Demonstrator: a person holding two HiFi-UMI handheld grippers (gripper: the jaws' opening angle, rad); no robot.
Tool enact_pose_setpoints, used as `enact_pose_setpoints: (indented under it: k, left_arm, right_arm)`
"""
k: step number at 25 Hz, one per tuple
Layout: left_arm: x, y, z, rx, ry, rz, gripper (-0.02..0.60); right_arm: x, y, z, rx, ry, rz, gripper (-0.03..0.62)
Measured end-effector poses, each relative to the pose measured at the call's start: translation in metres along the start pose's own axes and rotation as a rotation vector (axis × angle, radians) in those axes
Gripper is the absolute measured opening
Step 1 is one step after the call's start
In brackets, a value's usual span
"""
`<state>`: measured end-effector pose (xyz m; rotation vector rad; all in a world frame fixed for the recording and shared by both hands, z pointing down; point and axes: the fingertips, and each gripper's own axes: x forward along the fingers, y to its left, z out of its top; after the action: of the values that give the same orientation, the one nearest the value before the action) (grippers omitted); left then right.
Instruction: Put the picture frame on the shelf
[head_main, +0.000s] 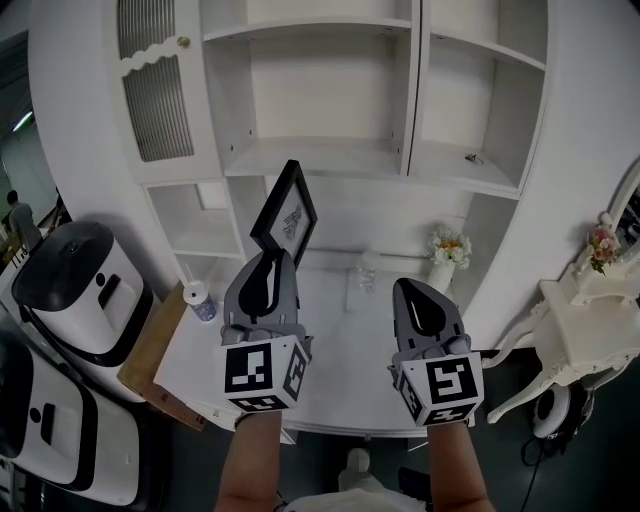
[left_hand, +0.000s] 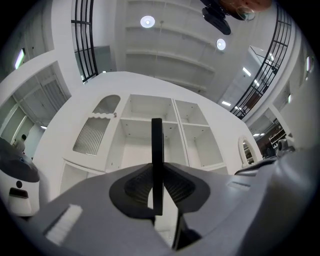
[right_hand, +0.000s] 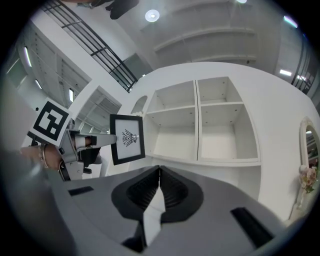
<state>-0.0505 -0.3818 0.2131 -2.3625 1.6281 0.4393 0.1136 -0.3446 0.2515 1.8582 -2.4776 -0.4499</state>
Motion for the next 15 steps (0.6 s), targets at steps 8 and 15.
enact_pose_setpoints:
  k: [8, 15]
  left_arm:
    - [0.072, -0.008, -0.01, 0.018, -0.014, 0.004, 0.069]
    - [0.12, -0.003, -0.006, -0.051, -0.038, 0.028, 0.07]
  right_arm:
    - [0.062, -0.038, -0.016, -0.004, -0.005, 0.057, 0.009]
    - [0.108, -0.061, -0.016, -0.029, -0.018, 0.124, 0.009]
